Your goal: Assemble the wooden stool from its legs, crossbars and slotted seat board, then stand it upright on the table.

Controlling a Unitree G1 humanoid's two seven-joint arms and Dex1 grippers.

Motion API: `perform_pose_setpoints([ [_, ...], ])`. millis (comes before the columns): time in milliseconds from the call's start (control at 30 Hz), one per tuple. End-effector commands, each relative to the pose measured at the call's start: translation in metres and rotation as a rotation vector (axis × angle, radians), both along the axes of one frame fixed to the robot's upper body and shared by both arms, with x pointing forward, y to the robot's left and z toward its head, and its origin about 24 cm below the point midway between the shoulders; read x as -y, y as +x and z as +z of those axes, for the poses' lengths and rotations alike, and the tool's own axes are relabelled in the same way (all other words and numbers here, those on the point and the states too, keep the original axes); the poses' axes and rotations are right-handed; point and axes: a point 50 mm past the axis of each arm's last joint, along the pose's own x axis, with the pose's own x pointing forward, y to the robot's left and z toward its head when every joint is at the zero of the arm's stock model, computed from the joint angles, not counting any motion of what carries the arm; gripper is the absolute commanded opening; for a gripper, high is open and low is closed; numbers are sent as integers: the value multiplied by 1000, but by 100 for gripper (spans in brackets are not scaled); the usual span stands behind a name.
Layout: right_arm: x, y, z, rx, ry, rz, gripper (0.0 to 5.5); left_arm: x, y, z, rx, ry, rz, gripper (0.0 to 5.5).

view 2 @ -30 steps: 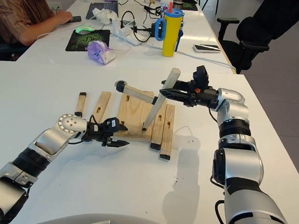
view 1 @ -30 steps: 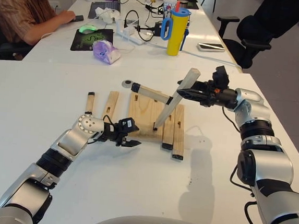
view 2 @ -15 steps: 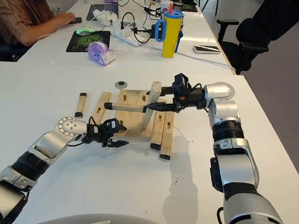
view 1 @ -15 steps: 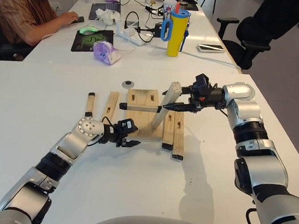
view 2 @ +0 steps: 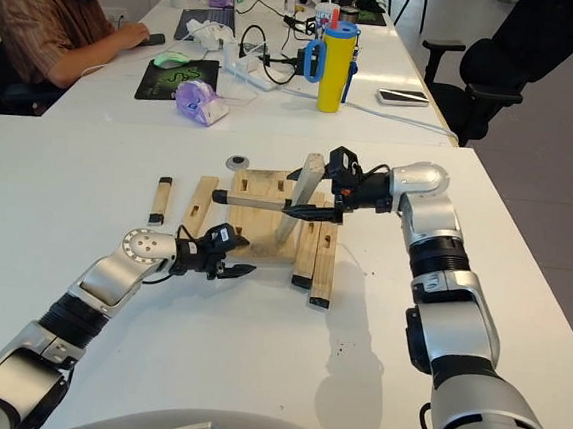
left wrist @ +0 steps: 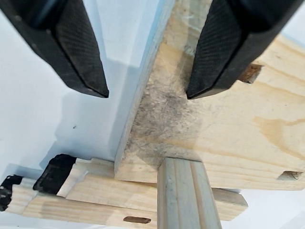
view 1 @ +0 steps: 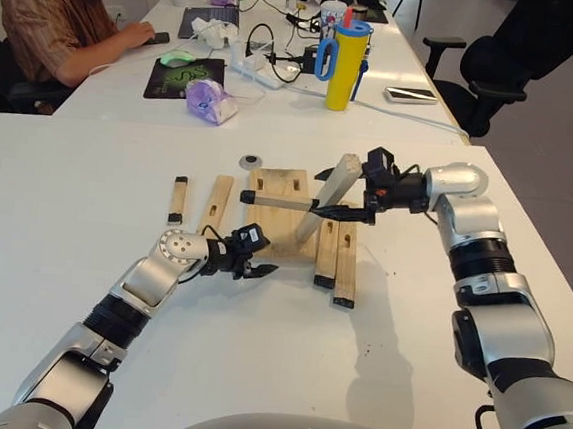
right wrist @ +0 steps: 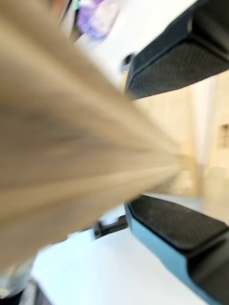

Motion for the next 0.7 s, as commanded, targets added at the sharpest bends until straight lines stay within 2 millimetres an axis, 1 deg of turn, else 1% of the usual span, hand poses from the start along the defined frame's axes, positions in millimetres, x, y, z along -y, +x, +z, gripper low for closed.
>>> perform_pose_setpoints([
  [33,34,-9,-9,16,-150,-138,347,-50,-35,-64,-299,247,157,304],
  [67,39,-12,-11,5,-137,-190,347,-52,-36,-64,-304,248,160,304],
  [100,40,-14,-11,-32,-75,-257,347,-54,-38,-64,-309,247,162,304],
  [133,38,-18,-13,-86,-9,-315,347,-55,-39,-64,-312,246,162,304],
  [167,33,-26,-20,-128,-15,-401,347,-56,-41,-64,-314,245,161,304],
  [200,25,-41,-28,-182,-42,-423,347,-59,-43,-64,-318,246,159,304],
  [233,11,-54,-33,-210,-1,-406,347,-62,-45,-63,-321,249,157,304],
  [300,-12,-68,-48,-416,214,-624,347,-70,-51,-62,-335,253,155,304],
  [333,-20,-76,-55,-497,272,-711,347,-74,-54,-61,-338,253,157,304],
  [400,-35,-89,-65,-567,319,-842,347,-77,-58,-61,-349,254,157,304],
  [433,-40,-93,-67,-591,344,-892,347,-77,-60,-60,-353,253,155,304],
  [500,-45,-97,-69,-628,375,-1000,347,-76,-60,-59,-354,250,147,304],
  [600,-50,-103,-70,-691,367,-1098,347,-74,-59,-58,-350,248,138,304],
  [700,-56,-113,-73,-775,347,-1185,347,-72,-60,-58,-348,250,130,304],
])
